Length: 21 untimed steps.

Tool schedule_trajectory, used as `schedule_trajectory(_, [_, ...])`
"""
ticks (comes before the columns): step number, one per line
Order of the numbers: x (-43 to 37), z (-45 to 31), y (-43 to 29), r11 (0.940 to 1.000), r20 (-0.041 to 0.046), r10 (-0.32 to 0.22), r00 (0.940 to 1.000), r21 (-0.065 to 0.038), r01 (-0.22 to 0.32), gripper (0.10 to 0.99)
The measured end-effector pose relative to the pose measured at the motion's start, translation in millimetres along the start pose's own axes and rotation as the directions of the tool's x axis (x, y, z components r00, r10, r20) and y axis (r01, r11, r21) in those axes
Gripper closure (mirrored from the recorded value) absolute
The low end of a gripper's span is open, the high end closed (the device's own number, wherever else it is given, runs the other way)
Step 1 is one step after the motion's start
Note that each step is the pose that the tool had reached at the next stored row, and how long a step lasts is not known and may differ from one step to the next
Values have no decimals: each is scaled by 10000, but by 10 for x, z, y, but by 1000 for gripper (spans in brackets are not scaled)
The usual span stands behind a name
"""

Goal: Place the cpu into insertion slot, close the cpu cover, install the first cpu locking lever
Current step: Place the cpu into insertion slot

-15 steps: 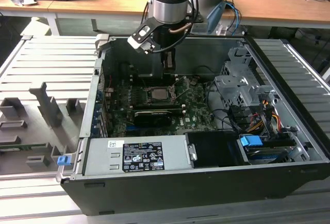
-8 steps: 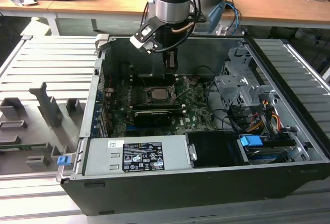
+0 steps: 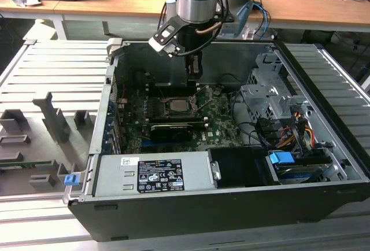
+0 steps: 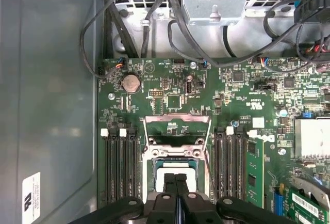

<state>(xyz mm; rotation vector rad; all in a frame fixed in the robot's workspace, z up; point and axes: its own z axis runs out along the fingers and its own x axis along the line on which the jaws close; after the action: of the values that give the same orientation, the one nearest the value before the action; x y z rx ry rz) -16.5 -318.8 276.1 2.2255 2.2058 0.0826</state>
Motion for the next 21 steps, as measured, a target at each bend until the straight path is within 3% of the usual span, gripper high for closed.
schedule_trajectory(4, [2, -38, 2, 10000, 0, 2, 10000, 0, -2, 980])
schedule_trajectory(21, [15, -69, 12, 10000, 1, 0, 10000, 0, 0, 980])
